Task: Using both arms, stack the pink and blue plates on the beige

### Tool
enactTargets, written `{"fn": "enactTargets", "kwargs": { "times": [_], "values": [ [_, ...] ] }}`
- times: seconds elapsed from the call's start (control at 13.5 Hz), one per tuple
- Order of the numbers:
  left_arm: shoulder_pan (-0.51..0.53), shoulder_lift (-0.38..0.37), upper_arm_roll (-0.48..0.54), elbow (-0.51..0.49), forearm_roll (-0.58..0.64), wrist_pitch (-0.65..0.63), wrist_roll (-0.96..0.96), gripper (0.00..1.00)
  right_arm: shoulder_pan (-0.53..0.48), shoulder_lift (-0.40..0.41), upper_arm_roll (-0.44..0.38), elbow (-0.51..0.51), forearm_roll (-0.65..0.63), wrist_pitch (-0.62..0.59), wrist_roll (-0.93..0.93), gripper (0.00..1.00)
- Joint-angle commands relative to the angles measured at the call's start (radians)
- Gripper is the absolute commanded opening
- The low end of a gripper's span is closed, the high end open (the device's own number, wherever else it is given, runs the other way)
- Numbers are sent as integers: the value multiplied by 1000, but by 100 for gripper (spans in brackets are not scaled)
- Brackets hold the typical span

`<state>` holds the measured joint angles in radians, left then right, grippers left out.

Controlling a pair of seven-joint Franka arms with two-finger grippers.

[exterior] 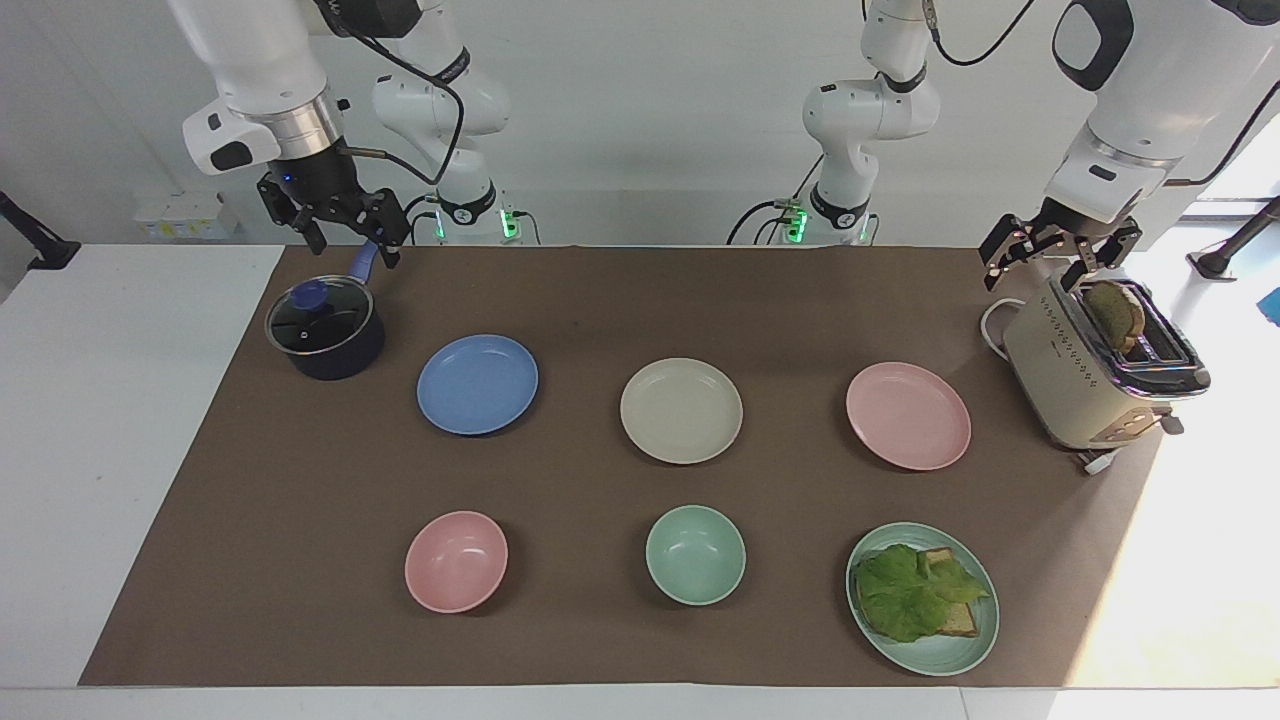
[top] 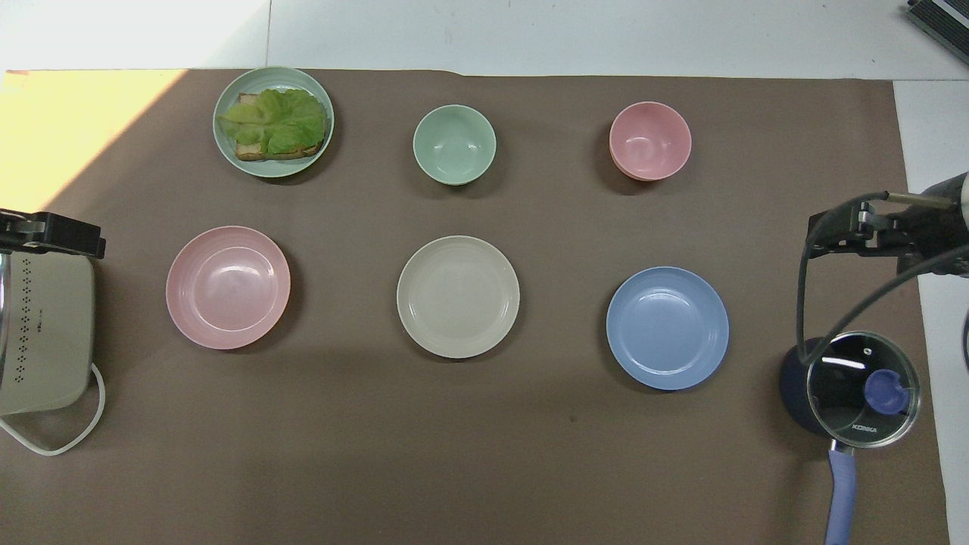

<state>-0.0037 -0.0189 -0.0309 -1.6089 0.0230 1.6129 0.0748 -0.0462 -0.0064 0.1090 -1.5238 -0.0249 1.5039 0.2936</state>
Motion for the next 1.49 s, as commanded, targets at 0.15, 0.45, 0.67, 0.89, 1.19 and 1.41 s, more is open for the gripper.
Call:
{"fn": "enactTargets", "kwargs": {
  "times": [0.15, 0.45, 0.67, 0.89, 1.19, 1.41],
  "values": [
    [-1, -18, 5, -11, 23, -11, -7, 100, -14, -9, 3, -4, 11, -4, -21, 100],
    [1, -19, 5, -17, 23, -11, -7, 100, -14, -9, 2, -4, 14, -4, -16, 100],
    [2, -23, 5, -23, 23, -10, -6, 100, -15, -7, -3, -3, 16, -4, -21, 100],
    [2, -24, 5, -25, 23, -10, -6, 100, -14, -7, -3, -4, 17, -5, -21, 100],
    [2, -24, 5, -25, 23, -11, -6, 100, -15, -9, -3, -4, 17, -10, -19, 100],
    [2, -24, 5, -26, 23, -10, -6, 100, -15, -7, -5, -4, 17, -10, -19, 100]
  ]
}}
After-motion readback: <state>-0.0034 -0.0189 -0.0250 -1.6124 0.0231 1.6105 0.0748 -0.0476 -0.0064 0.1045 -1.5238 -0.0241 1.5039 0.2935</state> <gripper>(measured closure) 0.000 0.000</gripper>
